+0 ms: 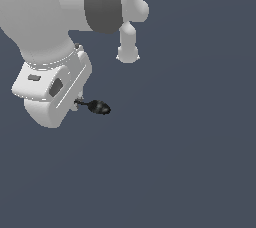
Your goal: Pick up the object and move it to a goal position.
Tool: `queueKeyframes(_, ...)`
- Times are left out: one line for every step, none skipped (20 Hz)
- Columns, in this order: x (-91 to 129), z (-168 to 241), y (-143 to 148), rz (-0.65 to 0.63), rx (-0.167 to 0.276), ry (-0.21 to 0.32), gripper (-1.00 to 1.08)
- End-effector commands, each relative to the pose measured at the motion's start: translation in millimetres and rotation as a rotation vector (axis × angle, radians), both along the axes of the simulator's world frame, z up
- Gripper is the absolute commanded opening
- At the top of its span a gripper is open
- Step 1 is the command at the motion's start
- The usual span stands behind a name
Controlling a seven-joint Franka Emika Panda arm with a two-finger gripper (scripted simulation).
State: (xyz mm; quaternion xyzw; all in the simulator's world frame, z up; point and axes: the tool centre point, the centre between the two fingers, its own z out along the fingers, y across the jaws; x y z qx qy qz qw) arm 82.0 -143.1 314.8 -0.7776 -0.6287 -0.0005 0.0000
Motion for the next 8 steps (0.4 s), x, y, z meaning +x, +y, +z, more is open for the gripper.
queueKeyframes(2.1, 7.0, -1.4, 0.0, 0.0, 0.001, -1.0)
queueKeyframes(2.7, 8.9, -1.8, 0.0, 0.0, 0.001, -1.0)
queueKeyframes(3.2, 10.3, -2.2, 0.0, 0.0, 0.001, -1.0)
queueKeyframes(3.7, 11.5, -2.5, 0.0, 0.0, 0.001, -1.0)
queueKeyframes(4.1, 12.2, -2.7, 0.0, 0.0, 0.001, -1.0)
queueKeyframes(4.3, 12.7, -2.8, 0.0, 0.0, 0.001, -1.0)
queueKeyframes(4.5, 12.9, -2.9, 0.0, 0.0, 0.001, -1.0)
queueKeyframes(4.6, 12.9, -2.9, 0.0, 0.0, 0.001, -1.0)
